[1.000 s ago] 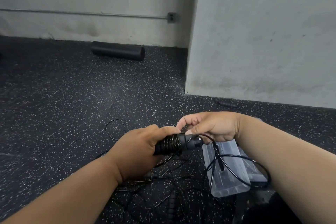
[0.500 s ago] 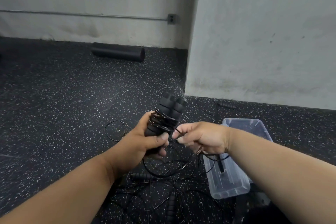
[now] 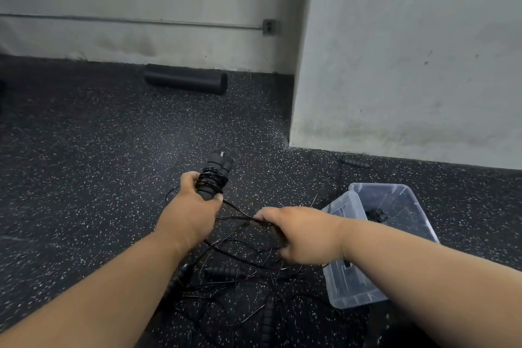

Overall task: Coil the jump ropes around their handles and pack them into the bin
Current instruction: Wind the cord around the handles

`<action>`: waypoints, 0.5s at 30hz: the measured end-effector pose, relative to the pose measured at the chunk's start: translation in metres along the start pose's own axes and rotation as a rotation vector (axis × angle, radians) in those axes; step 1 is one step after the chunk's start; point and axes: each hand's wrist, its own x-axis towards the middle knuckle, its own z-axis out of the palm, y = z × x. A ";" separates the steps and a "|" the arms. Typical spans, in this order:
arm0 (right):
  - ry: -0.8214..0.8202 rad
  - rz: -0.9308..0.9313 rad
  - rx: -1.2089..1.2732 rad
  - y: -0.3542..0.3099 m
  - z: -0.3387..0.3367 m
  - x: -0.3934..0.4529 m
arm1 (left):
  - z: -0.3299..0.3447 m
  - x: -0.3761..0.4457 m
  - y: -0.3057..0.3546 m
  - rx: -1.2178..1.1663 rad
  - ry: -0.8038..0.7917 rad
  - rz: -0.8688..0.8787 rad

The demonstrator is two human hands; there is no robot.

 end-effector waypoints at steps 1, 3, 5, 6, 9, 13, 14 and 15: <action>-0.032 -0.020 0.003 -0.002 -0.005 -0.003 | 0.000 0.003 -0.003 0.105 0.037 0.021; -0.077 -0.065 -0.021 -0.007 -0.013 -0.009 | 0.000 0.006 -0.009 0.312 0.081 0.059; -0.075 -0.125 -0.094 -0.015 -0.019 -0.014 | 0.003 0.006 -0.013 0.454 0.038 0.090; -0.055 -0.157 -0.137 -0.019 -0.022 -0.016 | 0.005 0.003 -0.013 0.509 -0.003 0.110; 0.043 -0.201 -0.194 -0.023 -0.036 -0.019 | 0.017 -0.010 -0.008 0.629 -0.137 0.249; 0.165 -0.166 -0.170 -0.013 -0.052 -0.017 | 0.034 -0.037 0.003 0.729 -0.313 0.484; 0.187 -0.160 -0.161 -0.009 -0.055 -0.017 | 0.037 -0.044 0.007 0.731 -0.331 0.525; 0.194 -0.147 -0.151 -0.004 -0.057 -0.015 | 0.039 -0.051 0.012 0.725 -0.336 0.561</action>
